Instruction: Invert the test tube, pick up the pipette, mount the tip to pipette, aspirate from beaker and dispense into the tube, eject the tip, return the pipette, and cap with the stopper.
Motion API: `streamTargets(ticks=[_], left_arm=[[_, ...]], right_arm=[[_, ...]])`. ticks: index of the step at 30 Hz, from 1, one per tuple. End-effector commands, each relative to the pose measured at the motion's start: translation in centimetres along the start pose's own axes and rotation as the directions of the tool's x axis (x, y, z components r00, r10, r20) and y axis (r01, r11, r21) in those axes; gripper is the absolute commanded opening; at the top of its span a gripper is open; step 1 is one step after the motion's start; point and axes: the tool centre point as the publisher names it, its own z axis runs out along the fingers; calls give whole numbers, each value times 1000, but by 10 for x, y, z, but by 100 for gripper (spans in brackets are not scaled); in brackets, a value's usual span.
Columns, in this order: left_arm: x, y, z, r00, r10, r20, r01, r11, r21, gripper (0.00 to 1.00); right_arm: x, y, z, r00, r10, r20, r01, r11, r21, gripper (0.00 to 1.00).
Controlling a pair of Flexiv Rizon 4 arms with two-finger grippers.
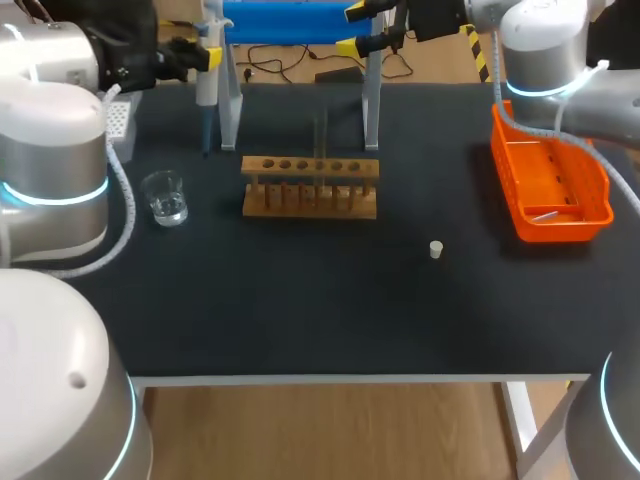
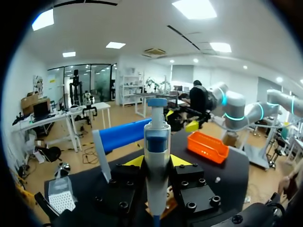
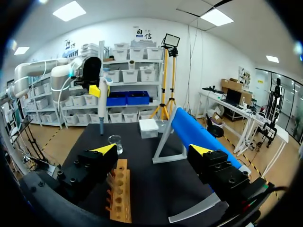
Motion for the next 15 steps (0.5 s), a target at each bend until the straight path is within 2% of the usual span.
streamTargets(ticks=[1,6,15], left_arm=[[-3,2,22,998,-21,54,21,1000,9,0],[-17,1,36,995,-65,81,65,998,0,0],[-48,-2,59,988,-93,122,95,995,-15,0]], right_arm=[[-1,1,-1,1000,1,-5,-1,1000,4,100],[-1,1,-1,1000,1,-5,-1,1000,4,100],[-1,1,-1,1000,1,-5,-1,1000,4,100]])
